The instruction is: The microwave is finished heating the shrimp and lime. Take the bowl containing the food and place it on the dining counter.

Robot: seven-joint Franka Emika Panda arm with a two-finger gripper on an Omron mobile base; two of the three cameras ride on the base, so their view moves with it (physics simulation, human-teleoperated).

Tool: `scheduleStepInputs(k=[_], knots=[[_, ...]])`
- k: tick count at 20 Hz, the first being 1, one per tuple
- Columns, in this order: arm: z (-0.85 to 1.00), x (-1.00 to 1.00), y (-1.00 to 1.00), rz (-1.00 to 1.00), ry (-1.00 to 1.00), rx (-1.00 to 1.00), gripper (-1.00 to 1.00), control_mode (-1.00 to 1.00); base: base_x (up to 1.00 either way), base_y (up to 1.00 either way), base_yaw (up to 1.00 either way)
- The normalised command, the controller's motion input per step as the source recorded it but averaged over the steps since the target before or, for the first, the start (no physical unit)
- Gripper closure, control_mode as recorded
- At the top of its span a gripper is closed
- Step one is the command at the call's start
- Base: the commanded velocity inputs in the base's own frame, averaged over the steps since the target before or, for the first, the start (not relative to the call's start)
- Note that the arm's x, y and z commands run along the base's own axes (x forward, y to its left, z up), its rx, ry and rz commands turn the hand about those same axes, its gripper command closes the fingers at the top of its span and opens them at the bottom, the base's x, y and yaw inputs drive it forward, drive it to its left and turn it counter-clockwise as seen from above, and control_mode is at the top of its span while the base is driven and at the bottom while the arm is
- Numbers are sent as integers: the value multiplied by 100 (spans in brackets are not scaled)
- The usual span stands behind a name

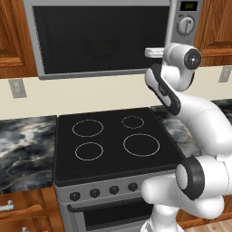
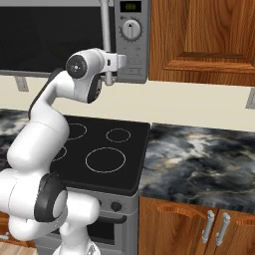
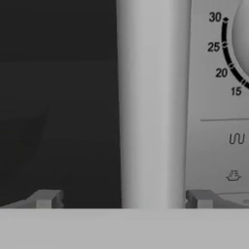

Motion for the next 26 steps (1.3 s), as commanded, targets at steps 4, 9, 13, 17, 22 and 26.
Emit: scheduleStepInputs(k=[4, 9, 13, 17, 22, 26], knots=[[0, 0, 0, 0, 0, 0, 100, -100, 0, 0, 0], [0, 0, 0, 0, 0, 0, 100, -100, 0, 0, 0], [0, 0, 0, 0, 0, 0, 100, -100, 0, 0, 0], [0, -15, 0, 0, 0, 0, 100, -100, 0, 0, 0], [7, -58, 0, 0, -2, 0, 100, -100, 0, 0, 0], [26, -95, 0, 0, -1, 0, 100, -100, 0, 0, 0]])
